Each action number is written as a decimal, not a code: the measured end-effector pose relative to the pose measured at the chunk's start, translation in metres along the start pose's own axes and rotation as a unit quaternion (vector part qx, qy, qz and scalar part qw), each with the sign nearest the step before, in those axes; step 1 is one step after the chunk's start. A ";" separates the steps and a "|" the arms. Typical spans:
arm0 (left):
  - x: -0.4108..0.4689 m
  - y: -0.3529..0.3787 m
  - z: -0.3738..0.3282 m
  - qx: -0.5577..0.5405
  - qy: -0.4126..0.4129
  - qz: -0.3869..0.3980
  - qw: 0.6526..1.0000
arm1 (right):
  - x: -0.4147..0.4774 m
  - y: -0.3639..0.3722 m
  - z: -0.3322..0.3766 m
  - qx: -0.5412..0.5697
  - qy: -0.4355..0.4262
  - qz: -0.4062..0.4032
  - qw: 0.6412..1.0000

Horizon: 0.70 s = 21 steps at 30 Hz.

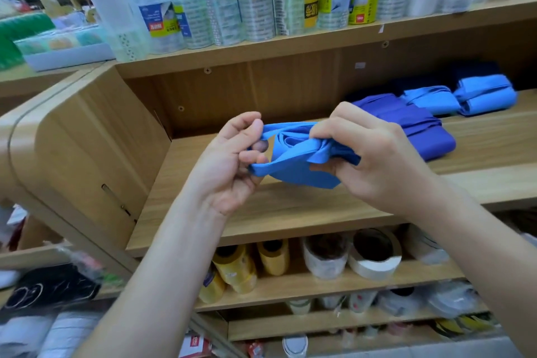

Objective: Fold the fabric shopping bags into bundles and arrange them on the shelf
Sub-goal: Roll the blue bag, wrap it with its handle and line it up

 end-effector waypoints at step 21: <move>-0.005 -0.023 0.012 0.289 0.183 0.167 0.925 | -0.011 0.042 -0.021 0.468 0.330 -0.239 0.785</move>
Point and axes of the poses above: each hand's wrist, its own x-axis towards the middle knuckle, its own y-axis out of the palm, z = x × y, the point moved 3 cm from there along x, towards the middle knuckle
